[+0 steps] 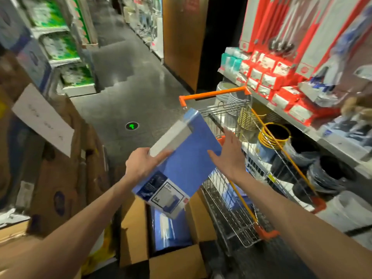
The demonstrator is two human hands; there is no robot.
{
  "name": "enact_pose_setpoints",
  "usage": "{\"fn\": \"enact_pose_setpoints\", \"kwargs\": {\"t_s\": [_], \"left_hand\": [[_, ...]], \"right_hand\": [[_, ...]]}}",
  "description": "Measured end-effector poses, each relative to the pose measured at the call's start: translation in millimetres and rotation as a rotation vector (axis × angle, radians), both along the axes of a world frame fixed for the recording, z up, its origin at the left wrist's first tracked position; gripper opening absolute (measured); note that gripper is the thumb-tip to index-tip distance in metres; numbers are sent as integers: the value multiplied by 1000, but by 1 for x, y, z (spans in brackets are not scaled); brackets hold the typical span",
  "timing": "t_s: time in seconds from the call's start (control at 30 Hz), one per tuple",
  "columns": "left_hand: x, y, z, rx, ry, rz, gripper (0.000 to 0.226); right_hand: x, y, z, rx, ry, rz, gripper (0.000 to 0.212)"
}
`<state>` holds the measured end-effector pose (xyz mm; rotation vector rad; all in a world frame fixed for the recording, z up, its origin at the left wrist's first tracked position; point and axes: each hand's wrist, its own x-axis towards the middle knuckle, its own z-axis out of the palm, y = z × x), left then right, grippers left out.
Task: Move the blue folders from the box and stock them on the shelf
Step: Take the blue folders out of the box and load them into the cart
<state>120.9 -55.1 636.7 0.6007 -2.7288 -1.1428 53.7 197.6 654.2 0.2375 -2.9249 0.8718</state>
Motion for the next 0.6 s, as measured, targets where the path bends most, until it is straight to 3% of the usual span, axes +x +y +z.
{"fn": "enact_pose_setpoints", "kwargs": {"t_s": [0.23, 0.33, 0.37, 0.5, 0.6], "left_hand": [[-28, 76, -4, 517, -37, 78, 63], [-38, 120, -7, 688, -92, 74, 64], [-40, 137, -11, 745, -116, 66, 65], [-45, 211, -27, 925, -190, 79, 84], [-49, 271, -37, 958, -235, 83, 68]], "right_hand": [[11, 83, -22, -436, -352, -386, 101], [18, 125, -37, -634, -395, -469, 111], [21, 140, -42, -689, -401, -501, 108], [29, 193, -47, -774, -368, -637, 64], [28, 250, -54, -776, -254, -729, 54]]}}
